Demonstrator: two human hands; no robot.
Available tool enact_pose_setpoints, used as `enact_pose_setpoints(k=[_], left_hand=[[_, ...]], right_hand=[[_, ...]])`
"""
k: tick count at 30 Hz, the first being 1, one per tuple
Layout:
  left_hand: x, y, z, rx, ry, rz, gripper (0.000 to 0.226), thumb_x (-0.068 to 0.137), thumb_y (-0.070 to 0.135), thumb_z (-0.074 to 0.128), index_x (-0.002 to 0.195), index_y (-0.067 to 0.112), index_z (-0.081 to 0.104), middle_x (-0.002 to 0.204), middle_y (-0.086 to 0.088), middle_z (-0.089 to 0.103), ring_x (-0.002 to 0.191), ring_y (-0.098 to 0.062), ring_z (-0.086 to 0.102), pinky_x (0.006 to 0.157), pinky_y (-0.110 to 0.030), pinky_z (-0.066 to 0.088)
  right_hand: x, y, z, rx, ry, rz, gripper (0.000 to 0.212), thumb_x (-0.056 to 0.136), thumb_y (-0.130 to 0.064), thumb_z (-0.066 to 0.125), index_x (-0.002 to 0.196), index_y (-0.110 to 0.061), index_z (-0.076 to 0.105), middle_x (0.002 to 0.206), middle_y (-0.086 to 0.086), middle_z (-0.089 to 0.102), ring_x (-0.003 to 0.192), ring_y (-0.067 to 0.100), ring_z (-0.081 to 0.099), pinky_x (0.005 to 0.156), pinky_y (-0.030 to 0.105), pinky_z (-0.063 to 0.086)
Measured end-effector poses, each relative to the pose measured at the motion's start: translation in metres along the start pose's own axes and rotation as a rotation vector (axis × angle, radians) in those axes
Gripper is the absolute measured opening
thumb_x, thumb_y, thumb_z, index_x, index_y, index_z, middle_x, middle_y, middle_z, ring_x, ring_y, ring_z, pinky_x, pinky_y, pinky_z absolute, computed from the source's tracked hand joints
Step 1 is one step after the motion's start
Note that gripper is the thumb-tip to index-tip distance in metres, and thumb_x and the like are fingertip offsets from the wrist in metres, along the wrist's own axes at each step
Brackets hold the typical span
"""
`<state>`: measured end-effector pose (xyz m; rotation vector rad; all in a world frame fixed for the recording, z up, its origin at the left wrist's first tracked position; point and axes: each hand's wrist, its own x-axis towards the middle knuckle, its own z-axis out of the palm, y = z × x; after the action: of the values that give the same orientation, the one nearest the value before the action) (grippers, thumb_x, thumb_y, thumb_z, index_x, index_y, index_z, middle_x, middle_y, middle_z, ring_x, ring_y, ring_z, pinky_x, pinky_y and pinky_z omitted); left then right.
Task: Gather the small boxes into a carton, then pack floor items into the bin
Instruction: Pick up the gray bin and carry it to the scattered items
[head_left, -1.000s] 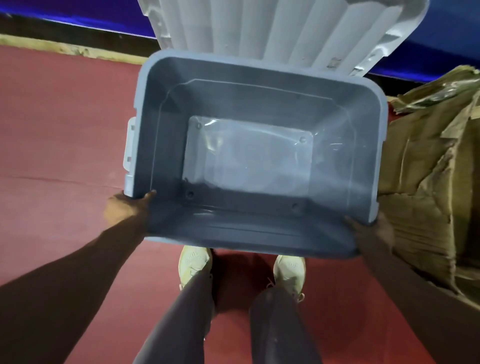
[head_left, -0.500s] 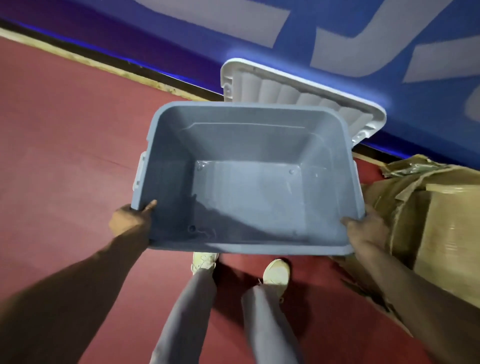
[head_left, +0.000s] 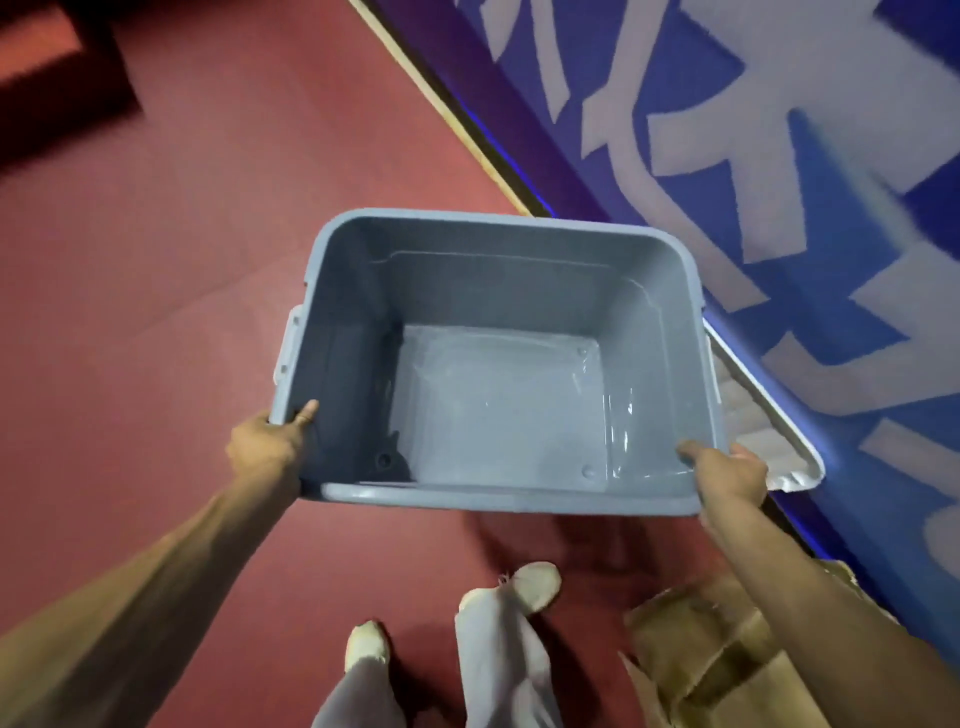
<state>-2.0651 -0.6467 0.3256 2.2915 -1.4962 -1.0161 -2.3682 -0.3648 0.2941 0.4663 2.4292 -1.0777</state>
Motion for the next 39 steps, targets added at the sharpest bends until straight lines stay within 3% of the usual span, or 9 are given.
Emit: enact_pose_setpoints(k=[5, 10, 17, 22, 24, 27, 31, 35, 39], left_hand=[[-0.009, -0.079, -0.109, -0.076, 0.138, -0.142, 0.05, 0.082, 0.038, 0.072, 0.11, -0.003, 0.066, 0.102, -0.028, 0.066, 0.081, -0.034, 0.057, 0.072, -0.037, 0.041], [-0.027, -0.204, -0.222, -0.206, 0.231, -0.268, 0.049, 0.08, 0.043, 0.071, 0.103, 0.0, 0.069, 0.094, -0.026, 0.066, 0.09, -0.043, 0.062, 0.081, -0.043, 0.049], [-0.106, -0.42, -0.387, -0.468, 0.469, -0.474, 0.048, 0.077, 0.044, 0.073, 0.1, 0.003, 0.071, 0.099, -0.022, 0.07, 0.095, -0.039, 0.065, 0.085, -0.041, 0.052], [-0.171, -0.554, -0.473, -0.692, 0.718, -0.637, 0.043, 0.078, 0.038, 0.074, 0.1, 0.001, 0.07, 0.097, -0.021, 0.07, 0.081, -0.032, 0.062, 0.07, -0.033, 0.046], [-0.193, -0.608, -0.492, -0.789, 0.822, -0.708, 0.04, 0.071, 0.041, 0.079, 0.092, 0.006, 0.071, 0.093, -0.019, 0.072, 0.077, -0.032, 0.066, 0.071, -0.039, 0.055], [-0.227, -0.681, -0.518, -0.838, 0.943, -0.829, 0.038, 0.069, 0.041, 0.08, 0.087, 0.009, 0.072, 0.089, -0.018, 0.073, 0.079, -0.034, 0.069, 0.073, -0.044, 0.058], [-0.272, -0.744, -0.562, -0.82, 1.1, -0.935, 0.039, 0.074, 0.041, 0.076, 0.086, 0.005, 0.072, 0.088, -0.02, 0.071, 0.083, -0.037, 0.067, 0.072, -0.038, 0.052], [-0.301, -0.81, -0.607, -0.81, 1.26, -1.056, 0.036, 0.076, 0.042, 0.074, 0.086, 0.007, 0.072, 0.089, -0.02, 0.071, 0.084, -0.038, 0.066, 0.068, -0.034, 0.046], [-0.309, -0.882, -0.656, -0.758, 1.325, -1.188, 0.038, 0.079, 0.041, 0.072, 0.087, 0.004, 0.071, 0.091, -0.024, 0.07, 0.087, -0.041, 0.063, 0.071, -0.039, 0.048]], right_hand=[[-0.084, -0.047, 0.03, -0.137, -0.179, -0.25, 0.03, 0.072, -0.02, 0.075, 0.1, -0.011, 0.071, 0.094, 0.011, 0.071, 0.086, 0.028, 0.065, 0.082, 0.035, 0.053], [-0.205, -0.035, 0.066, -0.347, -0.324, -0.526, 0.03, 0.078, -0.017, 0.07, 0.106, -0.005, 0.07, 0.105, 0.017, 0.071, 0.1, 0.036, 0.064, 0.083, 0.033, 0.048], [-0.42, 0.035, 0.109, -0.499, -0.539, -0.82, 0.033, 0.079, -0.026, 0.07, 0.106, -0.007, 0.069, 0.103, 0.02, 0.07, 0.096, 0.038, 0.065, 0.087, 0.044, 0.053], [-0.575, 0.079, 0.161, -0.587, -0.843, -1.014, 0.03, 0.082, -0.018, 0.069, 0.108, -0.003, 0.066, 0.099, 0.015, 0.069, 0.086, 0.029, 0.063, 0.083, 0.044, 0.054], [-0.64, 0.096, 0.179, -0.616, -0.962, -1.095, 0.026, 0.083, -0.016, 0.068, 0.105, -0.003, 0.066, 0.095, 0.013, 0.067, 0.083, 0.028, 0.063, 0.075, 0.039, 0.055], [-0.738, 0.128, 0.202, -0.67, -1.11, -1.224, 0.022, 0.085, -0.018, 0.067, 0.098, -0.001, 0.067, 0.085, 0.013, 0.064, 0.075, 0.025, 0.059, 0.05, 0.022, 0.051], [-0.865, 0.185, 0.225, -0.732, -1.252, -1.362, 0.038, 0.085, -0.037, 0.067, 0.081, 0.0, 0.065, 0.077, 0.017, 0.062, 0.071, 0.028, 0.059, 0.065, 0.039, 0.05], [-0.98, 0.258, 0.251, -0.738, -1.337, -1.471, 0.043, 0.085, -0.044, 0.065, 0.071, -0.003, 0.059, 0.073, 0.02, 0.06, 0.073, 0.036, 0.059, 0.069, 0.044, 0.048], [-1.09, 0.34, 0.289, -0.794, -1.438, -1.525, 0.046, 0.085, -0.045, 0.063, 0.066, -0.003, 0.058, 0.069, 0.021, 0.06, 0.075, 0.041, 0.061, 0.071, 0.047, 0.049]])
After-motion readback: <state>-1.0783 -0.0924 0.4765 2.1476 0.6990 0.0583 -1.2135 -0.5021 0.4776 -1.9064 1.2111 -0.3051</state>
